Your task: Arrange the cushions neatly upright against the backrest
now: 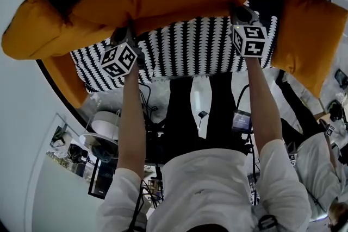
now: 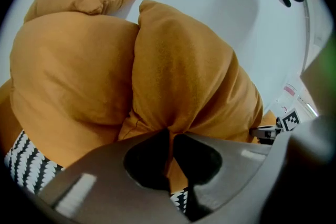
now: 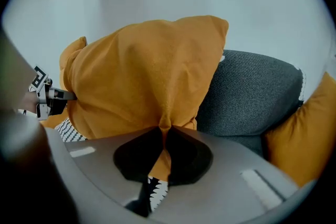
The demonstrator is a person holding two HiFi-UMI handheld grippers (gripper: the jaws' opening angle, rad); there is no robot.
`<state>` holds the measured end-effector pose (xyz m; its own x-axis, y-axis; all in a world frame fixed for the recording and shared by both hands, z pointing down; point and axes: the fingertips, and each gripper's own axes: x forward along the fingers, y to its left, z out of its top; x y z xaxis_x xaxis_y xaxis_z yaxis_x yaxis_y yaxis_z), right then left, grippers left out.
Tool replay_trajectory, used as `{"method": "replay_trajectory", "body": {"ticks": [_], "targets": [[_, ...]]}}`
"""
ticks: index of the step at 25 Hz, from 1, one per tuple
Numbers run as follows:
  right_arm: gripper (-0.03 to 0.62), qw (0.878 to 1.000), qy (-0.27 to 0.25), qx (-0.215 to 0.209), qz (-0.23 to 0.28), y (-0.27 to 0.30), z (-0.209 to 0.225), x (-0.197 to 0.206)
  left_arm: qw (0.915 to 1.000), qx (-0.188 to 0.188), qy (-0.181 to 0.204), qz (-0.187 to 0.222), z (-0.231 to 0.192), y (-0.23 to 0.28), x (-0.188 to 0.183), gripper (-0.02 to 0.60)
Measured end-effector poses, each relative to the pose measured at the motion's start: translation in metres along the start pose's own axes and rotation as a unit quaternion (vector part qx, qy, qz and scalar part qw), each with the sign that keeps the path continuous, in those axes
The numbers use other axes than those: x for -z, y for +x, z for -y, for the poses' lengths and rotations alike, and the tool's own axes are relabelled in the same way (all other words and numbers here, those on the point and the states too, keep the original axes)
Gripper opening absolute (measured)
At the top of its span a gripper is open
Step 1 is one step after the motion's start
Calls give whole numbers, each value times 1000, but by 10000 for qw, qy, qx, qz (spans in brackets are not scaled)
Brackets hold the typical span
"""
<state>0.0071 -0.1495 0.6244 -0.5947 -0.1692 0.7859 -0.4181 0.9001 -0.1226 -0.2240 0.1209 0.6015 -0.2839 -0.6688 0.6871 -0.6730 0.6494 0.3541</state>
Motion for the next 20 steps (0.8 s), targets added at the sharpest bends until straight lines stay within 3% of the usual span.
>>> {"method": "replay_trajectory", "body": {"ticks": [13,20], "targets": [[41,9993,-240,257,-128,5,6,4,9994,-13,-259,-219,-7,34,12,17],[49,9989,-228,301,-293,23,-4,7,9989,-45,-36,-461,-23,53,17,18]]}}
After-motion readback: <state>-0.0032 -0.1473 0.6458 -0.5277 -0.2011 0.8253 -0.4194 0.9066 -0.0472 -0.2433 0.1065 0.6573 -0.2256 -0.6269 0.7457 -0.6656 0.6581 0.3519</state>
